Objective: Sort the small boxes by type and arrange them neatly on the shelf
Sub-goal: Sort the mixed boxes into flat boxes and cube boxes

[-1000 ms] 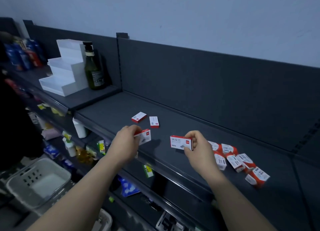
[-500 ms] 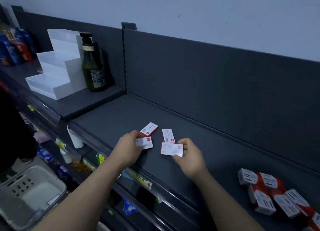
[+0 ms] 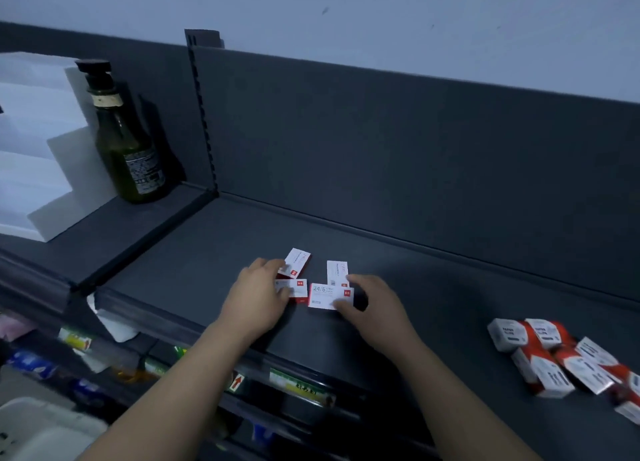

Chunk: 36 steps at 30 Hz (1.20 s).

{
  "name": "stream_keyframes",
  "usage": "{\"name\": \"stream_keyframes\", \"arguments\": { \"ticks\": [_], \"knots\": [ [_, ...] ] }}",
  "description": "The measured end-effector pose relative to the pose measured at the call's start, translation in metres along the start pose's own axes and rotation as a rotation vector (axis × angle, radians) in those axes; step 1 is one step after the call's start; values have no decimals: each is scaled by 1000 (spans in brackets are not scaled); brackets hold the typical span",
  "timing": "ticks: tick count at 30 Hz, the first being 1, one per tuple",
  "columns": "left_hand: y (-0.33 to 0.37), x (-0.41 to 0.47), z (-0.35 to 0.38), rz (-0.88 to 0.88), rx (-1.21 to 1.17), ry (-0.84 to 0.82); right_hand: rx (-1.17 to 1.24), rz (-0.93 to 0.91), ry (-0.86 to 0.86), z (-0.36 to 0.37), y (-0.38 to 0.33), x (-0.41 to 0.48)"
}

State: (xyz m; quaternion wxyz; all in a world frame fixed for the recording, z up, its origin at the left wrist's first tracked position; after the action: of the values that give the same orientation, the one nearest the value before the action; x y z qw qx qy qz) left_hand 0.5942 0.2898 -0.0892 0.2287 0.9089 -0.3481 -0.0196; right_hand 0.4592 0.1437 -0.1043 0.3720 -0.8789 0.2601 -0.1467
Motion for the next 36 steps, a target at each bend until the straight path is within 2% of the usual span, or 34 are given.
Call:
{"name": "stream_keyframes", "arguments": {
  "ticks": [3,7,14,21,27,31,36],
  "knots": [
    [19,-2,-12,115,-2,55,-49,28,146,-22,5,-14],
    [56,-12,-19,282,-2,85,-163,86,243,-51,13,-43],
    [132,-34,-3,489,-8,48,-293,174,411,-114,26,-116],
    [236,-74,24,676,-35,33,-357,304,578,-196,71,-202],
    [349,-124,62,766,-98,-18,-364,430,614,-278,134,-281],
    [424,-151,92,781,-111,-54,-379,450,645,-333,174,-327],
    [491,-176,128,805,-122,-107,-380,498,631,-382,219,-363]
  ]
}}
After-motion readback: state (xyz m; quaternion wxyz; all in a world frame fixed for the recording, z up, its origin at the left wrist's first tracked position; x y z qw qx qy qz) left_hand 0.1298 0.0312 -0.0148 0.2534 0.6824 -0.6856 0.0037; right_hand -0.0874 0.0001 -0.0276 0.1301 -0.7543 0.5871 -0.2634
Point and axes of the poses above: each hand's wrist, its own x-axis towards the middle knuckle, its own z-axis out of the palm, y = z × x, the point moved 7 cm from there along x, towards the middle knuckle, and after that the axes turned 6 degrees about x, right-handed, at the moved point
